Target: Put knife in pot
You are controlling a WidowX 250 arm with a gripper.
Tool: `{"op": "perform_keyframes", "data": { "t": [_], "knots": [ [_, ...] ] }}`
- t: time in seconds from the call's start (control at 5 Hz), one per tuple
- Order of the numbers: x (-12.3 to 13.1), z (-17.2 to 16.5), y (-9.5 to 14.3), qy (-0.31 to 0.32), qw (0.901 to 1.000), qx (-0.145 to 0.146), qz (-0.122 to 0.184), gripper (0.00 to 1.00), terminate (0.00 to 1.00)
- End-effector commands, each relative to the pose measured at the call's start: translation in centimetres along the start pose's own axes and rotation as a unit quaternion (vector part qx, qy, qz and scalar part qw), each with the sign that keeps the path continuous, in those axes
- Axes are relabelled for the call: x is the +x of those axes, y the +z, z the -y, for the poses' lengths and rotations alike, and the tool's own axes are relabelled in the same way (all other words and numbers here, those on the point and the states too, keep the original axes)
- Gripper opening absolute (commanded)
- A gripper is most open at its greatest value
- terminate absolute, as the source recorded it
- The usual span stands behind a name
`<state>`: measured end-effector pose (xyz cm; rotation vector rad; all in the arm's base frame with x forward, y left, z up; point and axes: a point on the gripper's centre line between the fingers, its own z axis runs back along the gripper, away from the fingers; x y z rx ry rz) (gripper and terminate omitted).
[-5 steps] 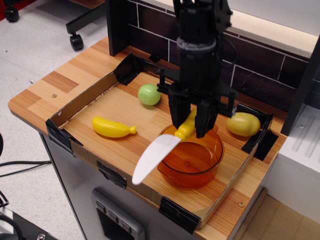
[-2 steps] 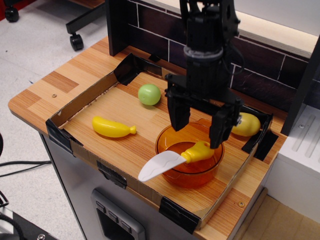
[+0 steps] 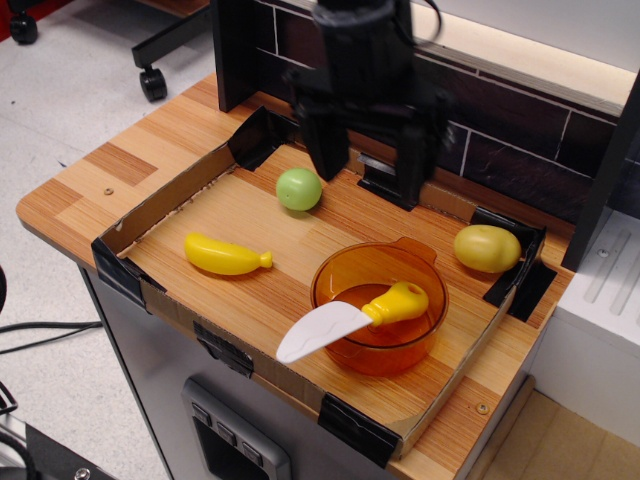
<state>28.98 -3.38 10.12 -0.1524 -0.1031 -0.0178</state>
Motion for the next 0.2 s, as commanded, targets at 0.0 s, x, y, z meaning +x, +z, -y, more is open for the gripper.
{"op": "perform_keyframes", "data": {
  "t": [0.0],
  "knots": [
    [0.48,0.07,2.14,-0.008,0.9994,0.000,0.034,1.00,1.00]
  ]
}}
